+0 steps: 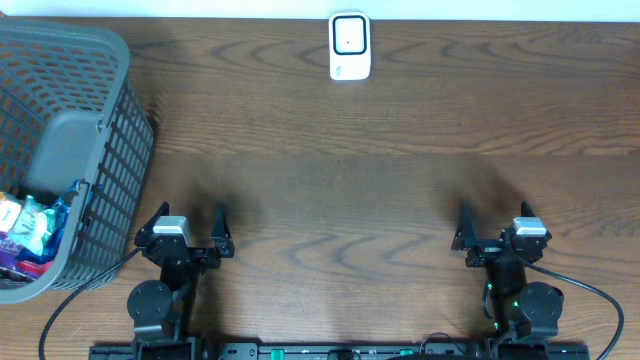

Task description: Scan the item barcode

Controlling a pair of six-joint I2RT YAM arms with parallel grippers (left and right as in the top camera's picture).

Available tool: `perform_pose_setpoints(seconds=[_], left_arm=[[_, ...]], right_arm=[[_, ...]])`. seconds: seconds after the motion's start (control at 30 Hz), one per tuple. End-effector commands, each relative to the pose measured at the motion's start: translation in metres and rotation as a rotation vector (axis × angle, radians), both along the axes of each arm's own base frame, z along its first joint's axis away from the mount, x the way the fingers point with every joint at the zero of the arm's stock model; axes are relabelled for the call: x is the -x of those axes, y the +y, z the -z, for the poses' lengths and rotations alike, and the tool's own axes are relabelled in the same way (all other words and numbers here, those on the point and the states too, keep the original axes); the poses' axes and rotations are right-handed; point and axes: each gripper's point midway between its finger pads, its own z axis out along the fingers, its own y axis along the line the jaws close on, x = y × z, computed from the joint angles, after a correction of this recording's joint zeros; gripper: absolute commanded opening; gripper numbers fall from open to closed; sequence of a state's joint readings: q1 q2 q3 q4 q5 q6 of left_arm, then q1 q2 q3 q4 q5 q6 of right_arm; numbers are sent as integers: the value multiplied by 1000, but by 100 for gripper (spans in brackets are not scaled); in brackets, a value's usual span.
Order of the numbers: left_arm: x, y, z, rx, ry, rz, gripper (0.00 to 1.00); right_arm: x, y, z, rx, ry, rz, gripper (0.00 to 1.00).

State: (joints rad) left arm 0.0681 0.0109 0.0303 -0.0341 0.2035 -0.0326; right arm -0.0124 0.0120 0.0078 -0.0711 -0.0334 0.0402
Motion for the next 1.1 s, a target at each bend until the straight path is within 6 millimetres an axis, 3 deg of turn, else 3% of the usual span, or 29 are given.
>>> perform_pose_setpoints(seconds=[0.0, 0.63, 0.83, 1.07], left_arm=[[0, 0, 16, 4, 39, -2, 98], [0, 0, 15, 7, 36, -1, 98], [4, -27, 12, 216, 57, 132, 98], [4, -28, 12, 454, 97, 112, 98]], right_arm=[[0, -3, 0, 12, -1, 13, 99], [0, -3, 0, 12, -1, 13, 99], [0, -3, 0, 12, -1, 13, 99], [0, -3, 0, 12, -1, 13, 99]])
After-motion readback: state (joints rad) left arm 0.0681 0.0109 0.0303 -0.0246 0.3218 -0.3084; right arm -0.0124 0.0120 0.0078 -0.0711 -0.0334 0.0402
